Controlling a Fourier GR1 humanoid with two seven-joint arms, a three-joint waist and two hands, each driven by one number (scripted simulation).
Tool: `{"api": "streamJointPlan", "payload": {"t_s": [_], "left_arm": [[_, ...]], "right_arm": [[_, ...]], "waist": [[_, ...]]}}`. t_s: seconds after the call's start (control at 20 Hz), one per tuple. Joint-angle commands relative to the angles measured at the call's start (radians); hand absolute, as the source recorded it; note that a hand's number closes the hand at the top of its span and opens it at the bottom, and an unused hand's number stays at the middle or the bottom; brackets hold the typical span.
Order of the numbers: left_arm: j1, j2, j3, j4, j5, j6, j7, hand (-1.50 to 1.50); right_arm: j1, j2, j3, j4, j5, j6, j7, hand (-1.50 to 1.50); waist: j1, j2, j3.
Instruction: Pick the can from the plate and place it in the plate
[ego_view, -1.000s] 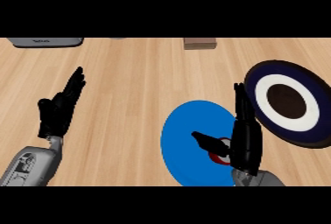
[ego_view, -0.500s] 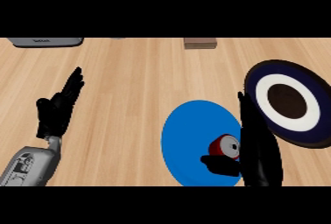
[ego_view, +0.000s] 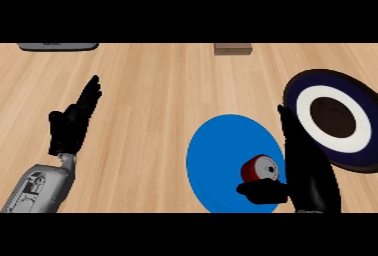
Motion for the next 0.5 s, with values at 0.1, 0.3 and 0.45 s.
{"api": "streamJointPlan", "payload": {"t_s": [0.1, 0.3, 0.45], "left_arm": [[0.023, -0.018, -0.006, -0.001, -0.015, 0.002, -0.008, 0.0], [-0.026, -0.032, -0.015, -0.028, -0.025, 0.015, 0.037, 0.0], [0.031, -0.014, -0.001, -0.033, -0.016, -0.011, 0.004, 0.0]], "right_arm": [[0.001, 0.04, -0.029, 0.029, -0.039, 0.154, 0.189, -1.5], [-0.017, 0.041, -0.077, 0.13, -0.08, 0.207, 0.163, -1.5], [0.039, 0.081, -0.023, 0.072, -0.033, 0.205, 0.208, -1.5]], "waist": [[0.011, 0.002, 0.002], [0.016, 0.005, 0.002], [0.012, 0.0, 0.002]]}}
